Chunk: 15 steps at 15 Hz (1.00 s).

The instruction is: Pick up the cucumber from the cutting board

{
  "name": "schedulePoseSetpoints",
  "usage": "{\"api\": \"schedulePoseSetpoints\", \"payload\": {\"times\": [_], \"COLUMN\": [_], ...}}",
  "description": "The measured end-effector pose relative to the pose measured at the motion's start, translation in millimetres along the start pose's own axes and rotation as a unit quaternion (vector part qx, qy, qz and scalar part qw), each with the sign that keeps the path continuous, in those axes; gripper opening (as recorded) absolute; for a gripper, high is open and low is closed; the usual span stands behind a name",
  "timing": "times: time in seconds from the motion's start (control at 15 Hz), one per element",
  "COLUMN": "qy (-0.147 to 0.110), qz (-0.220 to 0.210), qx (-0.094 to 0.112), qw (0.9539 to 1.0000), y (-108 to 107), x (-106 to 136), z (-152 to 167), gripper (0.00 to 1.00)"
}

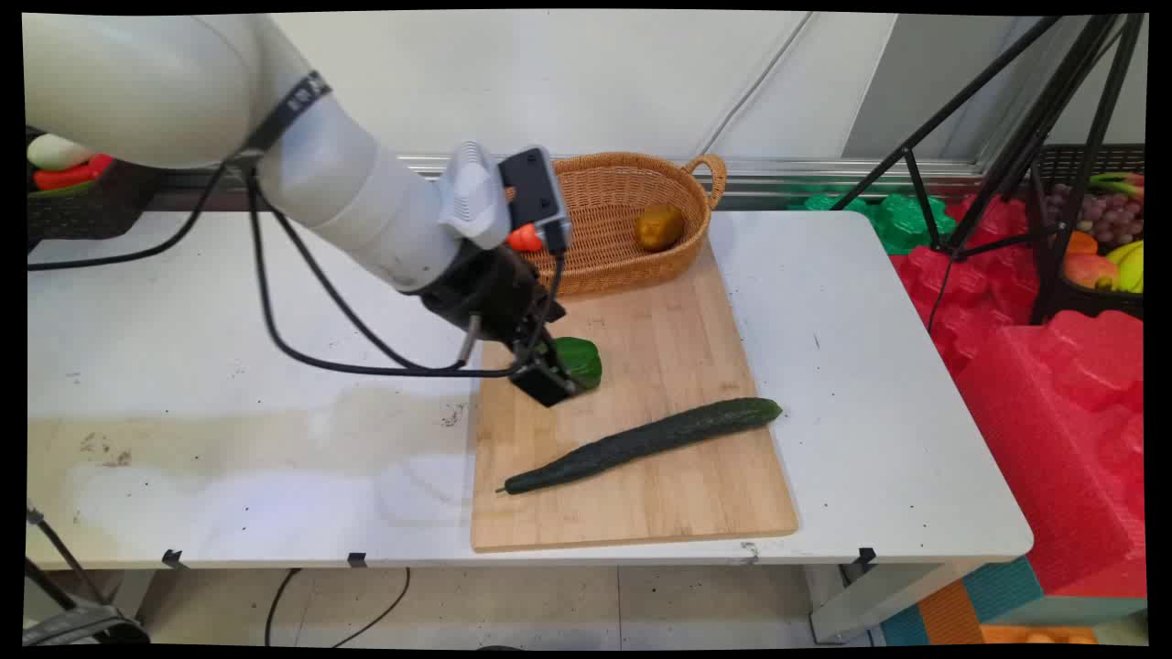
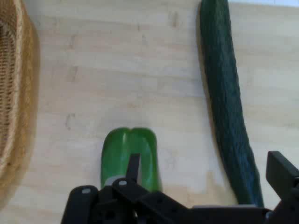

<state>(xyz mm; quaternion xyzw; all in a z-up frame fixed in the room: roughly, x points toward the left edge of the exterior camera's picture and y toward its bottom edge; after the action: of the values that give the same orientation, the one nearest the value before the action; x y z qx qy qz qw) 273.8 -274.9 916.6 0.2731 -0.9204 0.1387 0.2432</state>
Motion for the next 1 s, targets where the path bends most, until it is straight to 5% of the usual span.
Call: {"api": "schedulePoseSetpoints", "payload": {"times": [1.0], "qy": [-0.028], "qz": [-0.011], "qx": [-0.029], "qw": [0.9992], "y": [23.0], "x": [31.5], "z": [104.3], "gripper": [1.0]}}
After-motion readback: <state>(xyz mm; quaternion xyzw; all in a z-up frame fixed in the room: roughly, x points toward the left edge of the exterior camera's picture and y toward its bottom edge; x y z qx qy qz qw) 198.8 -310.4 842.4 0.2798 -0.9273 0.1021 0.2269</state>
